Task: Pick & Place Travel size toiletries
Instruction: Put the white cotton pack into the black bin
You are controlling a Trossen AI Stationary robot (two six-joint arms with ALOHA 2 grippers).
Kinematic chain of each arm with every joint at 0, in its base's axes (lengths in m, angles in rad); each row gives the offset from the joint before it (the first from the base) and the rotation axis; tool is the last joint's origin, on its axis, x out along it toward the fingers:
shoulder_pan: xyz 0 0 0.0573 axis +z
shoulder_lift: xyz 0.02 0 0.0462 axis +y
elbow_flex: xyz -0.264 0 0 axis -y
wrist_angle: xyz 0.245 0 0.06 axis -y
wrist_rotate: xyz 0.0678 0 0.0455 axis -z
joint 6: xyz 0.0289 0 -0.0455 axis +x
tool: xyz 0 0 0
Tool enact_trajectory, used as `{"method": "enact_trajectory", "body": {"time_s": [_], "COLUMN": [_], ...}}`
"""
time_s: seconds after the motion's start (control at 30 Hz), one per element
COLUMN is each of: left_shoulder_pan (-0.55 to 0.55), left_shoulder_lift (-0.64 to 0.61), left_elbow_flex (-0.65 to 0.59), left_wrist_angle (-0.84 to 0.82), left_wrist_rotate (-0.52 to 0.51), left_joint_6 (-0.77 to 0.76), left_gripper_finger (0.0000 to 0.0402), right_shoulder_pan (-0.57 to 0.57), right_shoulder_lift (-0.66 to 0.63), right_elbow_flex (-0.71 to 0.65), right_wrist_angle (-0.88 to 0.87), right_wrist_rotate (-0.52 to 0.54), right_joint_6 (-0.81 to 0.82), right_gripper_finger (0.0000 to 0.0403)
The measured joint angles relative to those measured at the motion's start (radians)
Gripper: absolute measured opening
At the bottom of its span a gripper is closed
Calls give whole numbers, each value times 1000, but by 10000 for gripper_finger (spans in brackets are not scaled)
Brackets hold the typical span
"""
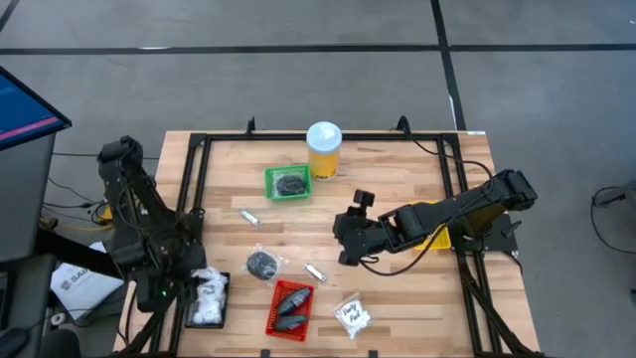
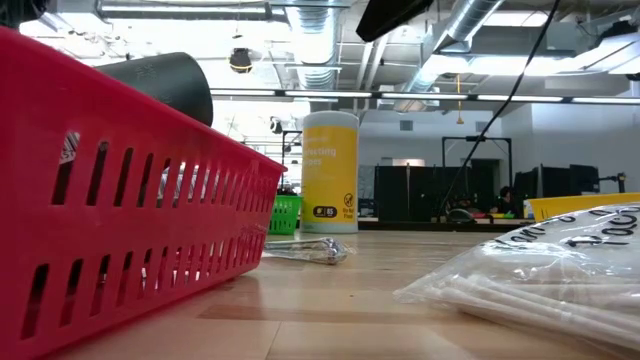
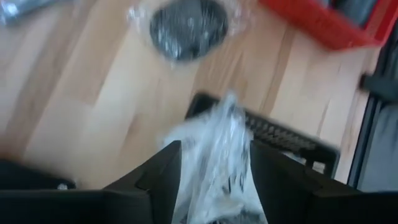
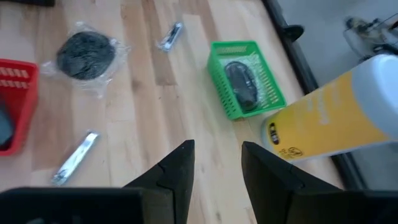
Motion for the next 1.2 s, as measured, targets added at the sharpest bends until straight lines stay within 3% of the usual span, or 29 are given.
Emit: {"method": "enact_trajectory", "body": {"time_s": [0.3,0.57,1.2], "left_shoulder_pan": [0,11,295], "left_shoulder_lift": [-7,-2,83], "left_elbow_flex": [0,0,0], "left_wrist_angle": [3,20,113], "left_wrist_rotate": [-345,-521,-552], "left_joint_6": [13,87,260], "left_gripper_finger": [171,168,167], "right_shoulder_pan": [30,92,330], "right_shoulder_lift": [51,113,92], "right_elbow_flex": [-3,-33,-270], "right_wrist_angle": [-88,-127,17], "right_wrist_rotate": [-48,-50,-178], "right_joint_6": [125,284,740], "right_gripper_finger": [123,122,122]}}
